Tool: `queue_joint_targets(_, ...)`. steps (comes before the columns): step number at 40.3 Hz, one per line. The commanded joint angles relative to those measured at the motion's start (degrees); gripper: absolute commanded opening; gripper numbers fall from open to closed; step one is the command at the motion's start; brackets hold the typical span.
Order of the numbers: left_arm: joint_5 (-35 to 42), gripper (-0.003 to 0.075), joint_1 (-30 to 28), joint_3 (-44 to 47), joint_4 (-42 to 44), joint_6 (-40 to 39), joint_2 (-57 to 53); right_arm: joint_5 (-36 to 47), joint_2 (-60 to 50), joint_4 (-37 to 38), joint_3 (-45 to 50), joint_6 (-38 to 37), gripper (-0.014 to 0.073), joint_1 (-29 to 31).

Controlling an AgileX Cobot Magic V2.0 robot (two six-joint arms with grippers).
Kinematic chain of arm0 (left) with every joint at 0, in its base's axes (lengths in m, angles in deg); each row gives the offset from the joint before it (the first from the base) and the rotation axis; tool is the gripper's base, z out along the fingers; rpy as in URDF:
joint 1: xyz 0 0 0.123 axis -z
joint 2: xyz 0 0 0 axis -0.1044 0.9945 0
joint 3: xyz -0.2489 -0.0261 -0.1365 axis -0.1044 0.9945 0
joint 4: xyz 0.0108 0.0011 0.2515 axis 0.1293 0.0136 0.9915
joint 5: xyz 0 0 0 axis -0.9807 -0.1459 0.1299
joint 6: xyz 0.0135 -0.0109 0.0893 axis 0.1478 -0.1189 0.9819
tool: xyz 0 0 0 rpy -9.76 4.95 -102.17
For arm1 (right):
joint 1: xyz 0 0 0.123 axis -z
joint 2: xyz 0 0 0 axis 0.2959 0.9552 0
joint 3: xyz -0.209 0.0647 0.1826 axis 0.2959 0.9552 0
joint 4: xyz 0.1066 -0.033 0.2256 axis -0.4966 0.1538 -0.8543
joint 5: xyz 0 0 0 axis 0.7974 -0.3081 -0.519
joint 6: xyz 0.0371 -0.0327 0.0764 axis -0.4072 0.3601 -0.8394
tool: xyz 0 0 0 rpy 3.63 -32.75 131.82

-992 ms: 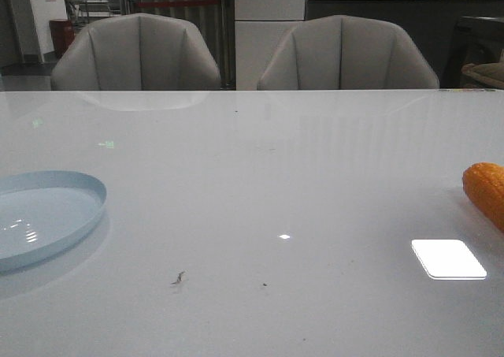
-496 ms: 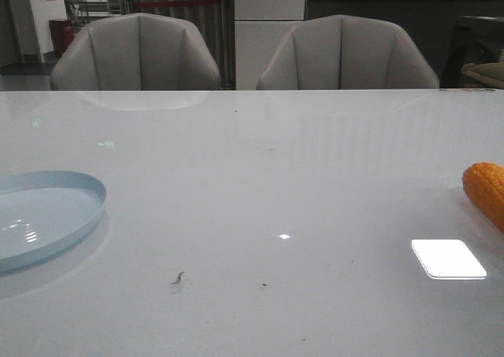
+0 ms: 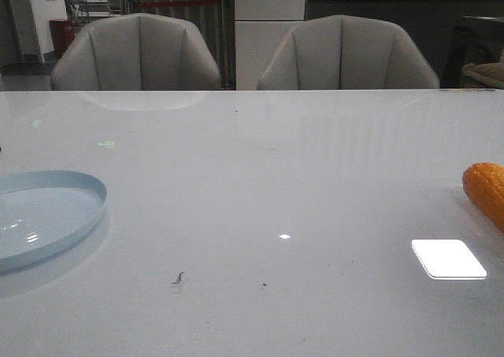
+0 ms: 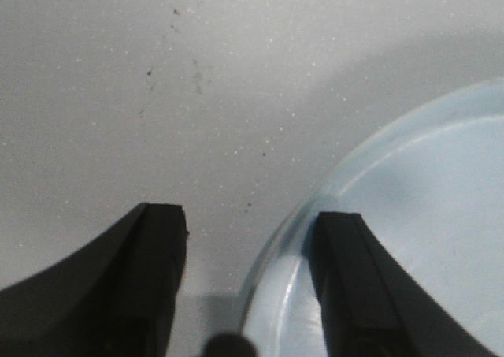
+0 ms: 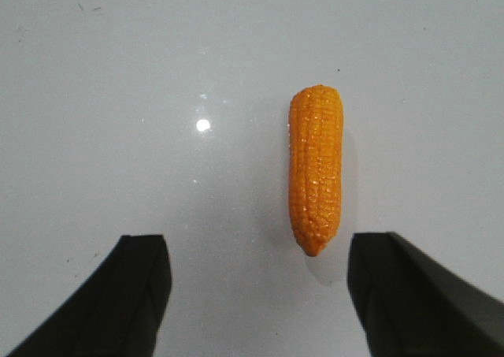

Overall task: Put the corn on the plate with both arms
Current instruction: 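Grasp the rim of the light blue plate with the left gripper and lift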

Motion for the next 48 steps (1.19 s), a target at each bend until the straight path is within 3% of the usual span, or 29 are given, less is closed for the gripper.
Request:
queue_joint_targets(1,1.0,0.0248,0.14,-1.1,0.11,-0.61,-1.45,2.88,-0.33,0.01,-2.11,0.17,0.058,-0.04)
queue_joint_targets(5,-0.08,0.0083,0.14,-1.1,-0.34,-0.61,-1.45,2.88,-0.33,0.01,-2.11,0.17,0.058,-0.04)
queue_joint_targets(7,-0.44,0.0109,0.14,-1.1,-0.49,-0.61,-1.45,2.88,-0.33,0.01,-2.11,0.17,0.058,-0.04)
queue_joint_targets(15,-2.88,0.0094,0.14,-3.83,-4.37,-0.61,-1.45,2.95,-0.33,0.01,-2.11,0.17,0.058,-0.04)
queue_joint_targets(26,-12.77,0.0094,1.08,-18.29,-8.25,-0.61,-1.45,2.9,-0.33,0.01,-2.11,0.17,0.058,-0.04)
queue_joint_targets(38,-19.68,0.0094,8.85,-32.98,-10.75,2.52,-1.45,2.9,-0.33,0.01,-2.11,0.17,0.058,-0.04)
queue_joint_targets(48,-20.22,0.0094,18.22,-35.41,-11.69,2.52,-0.22,2.9,-0.33,0.01,-2.11,0.17,0.058,-0.04)
